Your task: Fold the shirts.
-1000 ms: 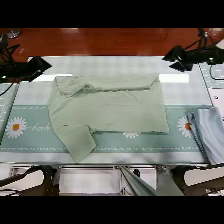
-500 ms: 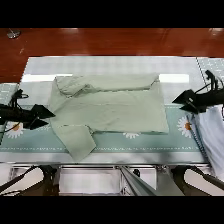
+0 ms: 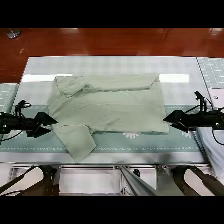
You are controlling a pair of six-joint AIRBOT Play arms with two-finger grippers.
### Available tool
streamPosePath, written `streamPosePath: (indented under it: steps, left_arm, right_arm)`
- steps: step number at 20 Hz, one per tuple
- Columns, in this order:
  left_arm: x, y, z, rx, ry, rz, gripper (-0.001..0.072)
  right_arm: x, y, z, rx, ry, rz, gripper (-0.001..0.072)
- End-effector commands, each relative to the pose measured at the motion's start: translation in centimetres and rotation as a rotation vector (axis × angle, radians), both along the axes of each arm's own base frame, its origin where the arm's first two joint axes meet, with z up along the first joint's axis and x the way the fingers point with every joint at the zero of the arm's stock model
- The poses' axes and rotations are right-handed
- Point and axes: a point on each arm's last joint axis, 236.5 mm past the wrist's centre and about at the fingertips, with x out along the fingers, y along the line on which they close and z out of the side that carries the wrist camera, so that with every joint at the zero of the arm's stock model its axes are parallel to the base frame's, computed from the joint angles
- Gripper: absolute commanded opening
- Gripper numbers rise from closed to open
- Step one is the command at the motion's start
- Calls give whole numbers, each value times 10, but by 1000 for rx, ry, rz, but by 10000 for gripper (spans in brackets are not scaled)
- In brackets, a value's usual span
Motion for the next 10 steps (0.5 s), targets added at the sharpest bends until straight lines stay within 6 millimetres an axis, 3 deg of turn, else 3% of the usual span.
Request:
streamPosePath:
  steps: [1, 4, 7, 8, 9, 10]
  left_arm:
    - [9, -2, -12, 14, -20, 73, 703]
    - [1, -16, -32, 34, 6, 53, 703]
    - [19, -39, -23, -30, -80, 20, 695]
    - [22, -43, -19, -43, -99, 9, 459]
    - [21, -45, -17, -45, -122, -28, 35]
    - [20, -47, -14, -56, -132, -54, 27]
  right_arm:
    - [-3, 3, -1, 13, 4, -11, 616]
    - [2, 6, 2, 33, 1, -41, 617]
    - [5, 1, 1, 26, -9, -59, 617]
    - [6, -9, -2, 1, -5, -86, 617]
    - [5, -24, -7, -31, 9, -124, 617]
    - [-1, -41, -14, -77, 42, -165, 617]
